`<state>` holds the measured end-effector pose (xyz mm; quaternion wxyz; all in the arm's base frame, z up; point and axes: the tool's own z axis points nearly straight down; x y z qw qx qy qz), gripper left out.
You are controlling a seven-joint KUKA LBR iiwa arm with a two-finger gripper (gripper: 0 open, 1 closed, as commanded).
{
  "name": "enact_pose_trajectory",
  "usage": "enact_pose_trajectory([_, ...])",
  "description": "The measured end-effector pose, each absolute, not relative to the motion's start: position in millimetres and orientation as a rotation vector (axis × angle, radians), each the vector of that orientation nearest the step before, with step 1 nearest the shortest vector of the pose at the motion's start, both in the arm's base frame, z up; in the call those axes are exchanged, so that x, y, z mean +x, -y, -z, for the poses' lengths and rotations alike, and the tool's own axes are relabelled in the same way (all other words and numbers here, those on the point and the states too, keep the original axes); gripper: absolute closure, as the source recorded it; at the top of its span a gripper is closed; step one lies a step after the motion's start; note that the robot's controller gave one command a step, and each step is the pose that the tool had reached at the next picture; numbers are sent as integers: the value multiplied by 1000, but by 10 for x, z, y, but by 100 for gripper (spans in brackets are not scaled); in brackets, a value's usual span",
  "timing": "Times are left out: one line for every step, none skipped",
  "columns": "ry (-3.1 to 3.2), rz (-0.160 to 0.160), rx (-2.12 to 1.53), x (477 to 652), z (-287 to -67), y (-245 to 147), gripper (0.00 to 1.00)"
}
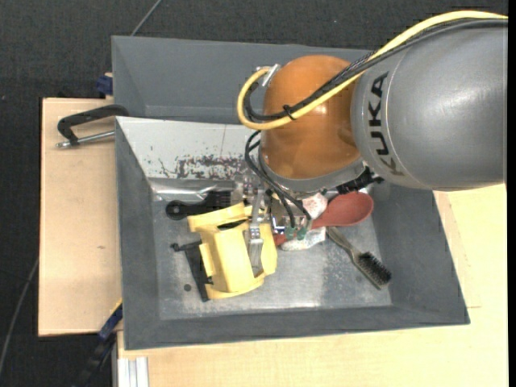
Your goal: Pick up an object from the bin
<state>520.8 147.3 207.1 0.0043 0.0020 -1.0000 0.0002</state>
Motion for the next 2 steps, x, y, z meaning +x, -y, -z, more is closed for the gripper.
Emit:
enact_pose_trajectory([3142,2,2,5226,-2118,-1464,0])
enact_pose_trajectory([3136,4,270,5185,-1724,-1484,0])
